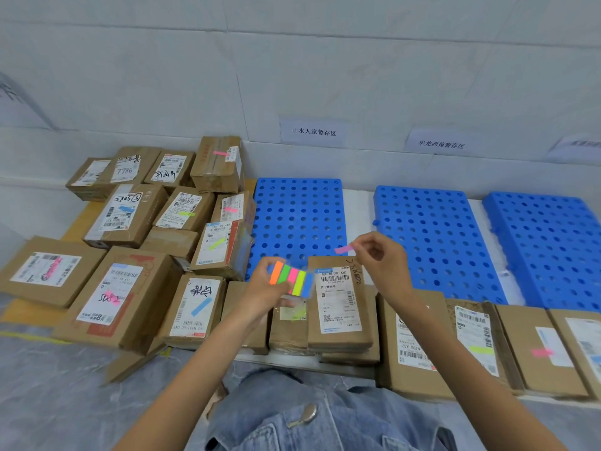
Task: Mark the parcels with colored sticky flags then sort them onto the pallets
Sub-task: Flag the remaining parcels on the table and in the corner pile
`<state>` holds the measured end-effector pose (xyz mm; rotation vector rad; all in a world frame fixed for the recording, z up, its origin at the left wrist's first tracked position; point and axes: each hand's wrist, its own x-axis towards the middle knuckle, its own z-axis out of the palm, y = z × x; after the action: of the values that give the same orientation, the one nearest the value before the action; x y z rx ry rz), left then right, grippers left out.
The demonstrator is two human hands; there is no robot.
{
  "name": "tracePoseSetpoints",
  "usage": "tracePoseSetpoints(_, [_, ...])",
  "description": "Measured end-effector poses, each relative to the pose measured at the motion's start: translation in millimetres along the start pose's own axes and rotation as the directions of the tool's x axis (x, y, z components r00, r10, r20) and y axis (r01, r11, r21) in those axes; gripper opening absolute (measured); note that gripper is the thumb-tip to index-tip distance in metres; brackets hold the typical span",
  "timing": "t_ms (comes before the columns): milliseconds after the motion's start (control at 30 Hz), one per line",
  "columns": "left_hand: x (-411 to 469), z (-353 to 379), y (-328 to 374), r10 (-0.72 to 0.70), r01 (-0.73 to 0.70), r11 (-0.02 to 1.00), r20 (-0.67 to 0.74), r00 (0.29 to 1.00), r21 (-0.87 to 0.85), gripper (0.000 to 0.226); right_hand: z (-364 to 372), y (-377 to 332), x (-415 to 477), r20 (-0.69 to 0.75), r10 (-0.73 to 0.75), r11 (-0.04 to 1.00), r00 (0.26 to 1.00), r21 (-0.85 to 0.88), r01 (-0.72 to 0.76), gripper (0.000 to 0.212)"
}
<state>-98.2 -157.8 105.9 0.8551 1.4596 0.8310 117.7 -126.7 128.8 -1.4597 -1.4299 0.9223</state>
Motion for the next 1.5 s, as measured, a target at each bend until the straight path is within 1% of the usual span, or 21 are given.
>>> tracePoseSetpoints(67, [17.4, -11.9, -22.8, -0.079, 0.085, 0.993, -0.07, 0.994, 0.08, 0.041, -4.4, 10.9, -5.2, 0.136, -0.029, 0.999, 0.99, -0.032, 0.034, 0.004])
tracePoseSetpoints(167, [36.6, -17.5, -61.7, -0.163, 0.171, 0.94, -0.054, 0.985, 0.296, 0.04, -5.0, 34.9, -15.6, 0.373, -0.086, 0.956, 0.924, -0.23, 0.181, 0.008])
tracePoseSetpoints(267, [38.8, -8.3, -78.4, -0.091, 0.111, 0.851, -0.063, 0.994, 0.513, 0.04, -4.6, 60.8, -18.4, 0.505, -0.179, 0.854, 0.844, -0.346, 0.388, 0.007])
tracePoseSetpoints(367, [44.0, -5.3, -84.7, 0.044, 0.0, 0.727, -0.047, 0.998, 0.686, 0.041, -6.9, 79.1, -18.6, 0.499, -0.271, 0.77, 0.823, -0.401, 0.496, 0.008])
tracePoseSetpoints(433, [45.1, -5.6, -84.5, 0.049, -0.021, 0.693, -0.019, 0.999, 0.72, 0.042, -9.2, 84.8, -19.0, 0.49, -0.303, 0.718, 0.817, -0.447, 0.534, 0.011])
tracePoseSetpoints(467, [44.9, -5.9, -83.3, 0.06, -0.017, 0.633, -0.027, 0.998, 0.774, 0.042, -9.9, 86.2, -20.2, 0.491, -0.312, 0.701, 0.814, -0.459, 0.545, 0.012])
tracePoseSetpoints(500, [45.6, -6.9, -81.9, 0.1, -0.013, 0.529, -0.048, 0.994, 0.848, 0.041, -10.2, 87.7, -22.0, 0.478, -0.311, 0.71, 0.821, -0.457, 0.535, 0.014])
tracePoseSetpoints(533, [43.7, -5.5, -77.5, 0.174, -0.026, 0.431, -0.055, 0.983, 0.902, 0.041, -10.7, 88.1, -24.4, 0.433, -0.286, 0.759, 0.855, -0.442, 0.478, 0.015])
tracePoseSetpoints(567, [43.8, -1.5, -74.3, 0.24, -0.049, 0.395, -0.051, 0.969, 0.917, 0.041, -11.0, 87.5, -27.5, 0.352, -0.225, 0.838, 0.908, -0.405, 0.365, 0.018])
tracePoseSetpoints(600, [41.5, 4.6, -66.9, 0.285, -0.09, 0.434, -0.042, 0.958, 0.896, 0.044, -10.9, 87.5, -30.5, 0.263, -0.119, 0.909, 0.957, -0.358, 0.211, 0.022])
tracePoseSetpoints(633, [40.3, 13.0, -60.6, 0.265, -0.118, 0.538, -0.034, 0.964, 0.834, 0.046, -9.9, 85.6, -33.4, 0.197, 0.002, 0.951, 0.98, -0.305, 0.059, 0.028])
tracePoseSetpoints(700, [36.6, 32.9, -49.4, 0.18, -0.159, 0.748, 0.033, 0.983, 0.644, 0.043, -3.4, 85.9, -37.4, 0.195, 0.221, 0.967, 0.955, -0.171, -0.189, 0.043])
tracePoseSetpoints(767, [35.0, 53.2, -46.1, 0.089, -0.161, 0.861, 0.169, 0.982, 0.483, 0.032, 9.9, 83.4, -38.8, 0.254, 0.348, 0.933, 0.902, 0.0, -0.36, 0.058])
tracePoseSetpoints(800, [37.6, 60.5, -49.3, 0.081, -0.15, 0.893, 0.177, 0.981, 0.424, 0.035, 16.6, 82.1, -38.5, 0.255, 0.375, 0.916, 0.891, 0.046, -0.398, 0.062])
tracePoseSetpoints(900, [45.8, 59.3, -50.5, 0.098, -0.106, 0.94, 0.039, 0.994, 0.323, 0.052, 33.6, 70.7, -32.7, 0.24, 0.327, 0.931, 0.914, 0.085, -0.355, 0.057])
tracePoseSetpoints(1000, [47.0, 36.0, -28.2, 0.142, -0.124, 0.97, -0.073, 0.987, 0.209, 0.048, 46.6, 46.8, -13.7, 0.266, 0.265, 0.952, 0.927, 0.08, -0.295, 0.063])
tracePoseSetpoints(1100, [43.4, -3.4, 6.0, 0.218, -0.216, 0.976, -0.135, 0.967, 0.03, 0.032, 69.3, 12.1, 16.7, 0.332, 0.208, 0.956, 0.92, 0.129, -0.263, 0.064])
tracePoseSetpoints(1200, [39.2, -56.5, 41.2, 0.335, -0.353, 0.935, -0.247, 0.909, -0.03, 0.033, 107.9, -33.6, 42.8, 0.42, 0.123, 0.947, 0.899, 0.221, -0.232, 0.064])
tracePoseSetpoints(1267, [37.7, -97.6, 59.6, 0.338, -0.378, 0.923, -0.329, 0.882, -0.064, 0.032, 141.0, -66.6, 56.7, 0.47, 0.074, 0.939, 0.879, 0.263, -0.22, 0.064])
tracePoseSetpoints(1400, [37.7, -187.6, 86.2, 0.311, -0.388, 0.917, -0.441, 0.842, -0.095, 0.032, 221.7, -125.4, 73.0, 0.565, -0.01, 0.957, 0.825, 0.245, -0.157, 0.071])
tracePoseSetpoints(1500, [39.7, -263.1, 96.2, 0.249, -0.352, 0.931, -0.537, 0.806, -0.097, 0.032, 291.2, -155.3, 75.6, 0.637, -0.039, 0.957, 0.77, 0.245, -0.155, 0.062])
